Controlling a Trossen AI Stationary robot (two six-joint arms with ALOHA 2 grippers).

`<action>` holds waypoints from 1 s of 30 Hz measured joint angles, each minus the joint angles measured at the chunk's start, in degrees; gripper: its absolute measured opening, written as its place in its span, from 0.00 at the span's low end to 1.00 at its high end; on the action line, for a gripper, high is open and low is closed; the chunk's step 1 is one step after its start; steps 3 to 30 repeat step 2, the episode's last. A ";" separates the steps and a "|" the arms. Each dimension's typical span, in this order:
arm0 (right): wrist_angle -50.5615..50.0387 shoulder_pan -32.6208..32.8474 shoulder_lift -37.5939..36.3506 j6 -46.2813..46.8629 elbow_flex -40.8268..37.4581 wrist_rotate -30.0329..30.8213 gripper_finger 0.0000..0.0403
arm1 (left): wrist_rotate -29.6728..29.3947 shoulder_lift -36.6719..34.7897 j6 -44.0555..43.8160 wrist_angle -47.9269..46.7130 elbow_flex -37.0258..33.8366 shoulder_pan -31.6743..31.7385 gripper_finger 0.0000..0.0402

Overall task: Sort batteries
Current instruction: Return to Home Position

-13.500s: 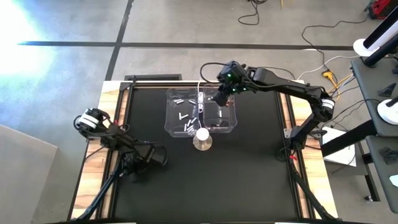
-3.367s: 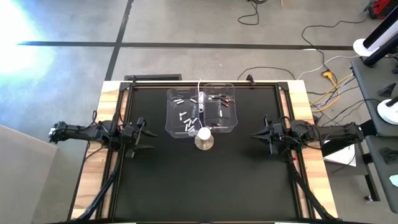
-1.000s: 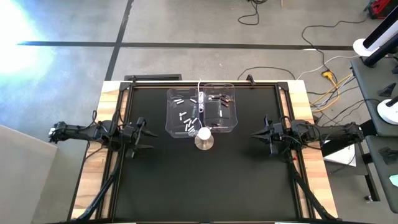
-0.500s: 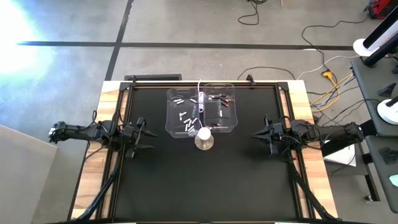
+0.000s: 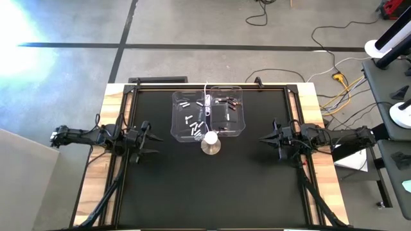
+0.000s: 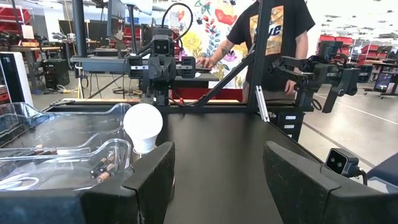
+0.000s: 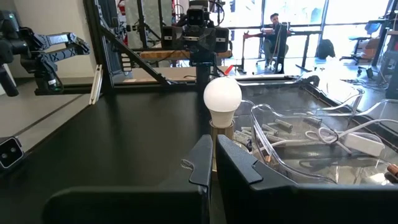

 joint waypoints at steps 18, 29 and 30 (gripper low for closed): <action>0.00 0.01 0.01 0.00 0.00 0.02 0.03 | 0.00 0.00 0.00 0.00 0.00 0.00 0.55; 0.00 0.01 0.01 0.00 0.00 0.02 0.03 | 0.00 0.00 0.00 0.00 0.00 0.00 0.55; 0.00 0.01 0.01 0.00 0.00 0.02 0.03 | 0.00 0.00 0.00 0.00 0.00 0.00 0.55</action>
